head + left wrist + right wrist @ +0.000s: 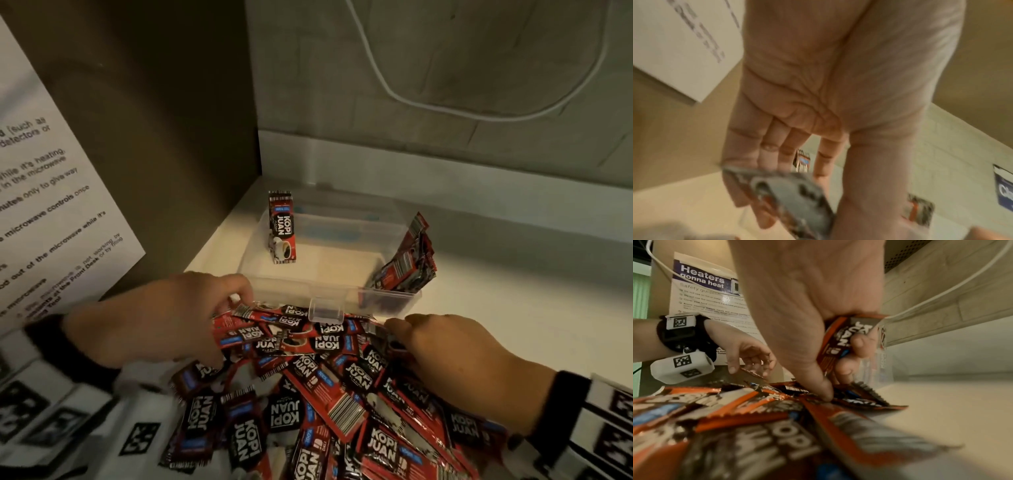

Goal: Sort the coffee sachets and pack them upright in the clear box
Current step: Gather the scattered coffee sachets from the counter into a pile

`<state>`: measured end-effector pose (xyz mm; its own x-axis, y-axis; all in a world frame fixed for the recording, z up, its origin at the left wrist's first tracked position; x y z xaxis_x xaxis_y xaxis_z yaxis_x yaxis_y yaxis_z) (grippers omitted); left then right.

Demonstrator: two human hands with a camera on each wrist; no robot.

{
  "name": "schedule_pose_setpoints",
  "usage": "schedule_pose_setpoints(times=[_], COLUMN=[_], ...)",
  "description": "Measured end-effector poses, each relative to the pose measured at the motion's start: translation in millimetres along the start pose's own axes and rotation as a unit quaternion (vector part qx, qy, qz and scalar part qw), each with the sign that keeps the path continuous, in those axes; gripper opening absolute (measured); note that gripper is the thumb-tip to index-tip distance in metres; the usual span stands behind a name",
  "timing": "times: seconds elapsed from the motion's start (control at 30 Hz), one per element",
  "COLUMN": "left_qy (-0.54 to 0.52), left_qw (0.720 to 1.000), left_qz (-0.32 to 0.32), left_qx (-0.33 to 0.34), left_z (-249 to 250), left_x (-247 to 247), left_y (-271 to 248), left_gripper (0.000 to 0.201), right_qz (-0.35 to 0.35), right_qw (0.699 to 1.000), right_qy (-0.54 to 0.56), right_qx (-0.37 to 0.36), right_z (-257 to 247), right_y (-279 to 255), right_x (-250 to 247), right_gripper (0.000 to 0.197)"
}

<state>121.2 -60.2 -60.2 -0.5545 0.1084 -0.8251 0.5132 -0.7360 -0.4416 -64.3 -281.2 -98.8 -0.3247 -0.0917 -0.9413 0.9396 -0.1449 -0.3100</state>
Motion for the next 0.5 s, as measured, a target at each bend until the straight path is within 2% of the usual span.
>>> schedule_pose_setpoints(times=[0.07, 0.13, 0.2, 0.27, 0.4, 0.47, 0.5], left_qy=[0.036, 0.069, 0.04, -0.022, -0.006, 0.023, 0.03], left_qw=[0.999, 0.997, 0.996, 0.991, 0.981, 0.975, 0.971], left_qz=[-0.005, 0.006, 0.054, 0.074, 0.028, -0.026, -0.064], left_qx=[-0.005, 0.019, 0.065, 0.113, 0.191, 0.221, 0.228], left_z=[-6, -5, 6, 25, 59, 68, 70], left_x=[-10, -18, -20, -13, 25, 41, 49], left_y=[-6, -9, -12, -11, -3, 3, 6], left_gripper=[0.059, 0.055, 0.042, 0.031, 0.017, 0.048, 0.064], right_qz=[0.006, 0.015, 0.017, 0.02, 0.038, 0.054, 0.058], right_qw=[1.0, 0.999, 0.998, 0.996, 0.99, 0.984, 0.98], right_qy=[0.014, 0.034, 0.054, 0.078, 0.131, 0.171, 0.191], right_qx=[0.009, 0.015, 0.025, 0.027, 0.016, 0.013, 0.014], right_z=[1, 0, 0, 0, 3, 8, 12], right_y=[0, -1, -3, -5, -10, -15, -17], right_x=[-1, -3, -5, -6, -6, -9, -10], right_gripper=[0.041, 0.04, 0.038, 0.034, 0.024, 0.016, 0.019])
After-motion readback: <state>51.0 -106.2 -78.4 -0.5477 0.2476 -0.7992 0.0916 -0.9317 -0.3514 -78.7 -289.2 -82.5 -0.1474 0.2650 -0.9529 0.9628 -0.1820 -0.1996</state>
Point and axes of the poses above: each hand's wrist, its own y-axis towards the middle knuckle, its own x-axis out of the palm, z = x × y, the point moved 2 cm from there along y, towards the middle knuckle, and after that the axes turned 2 degrees about -z, right-handed, at the moved point
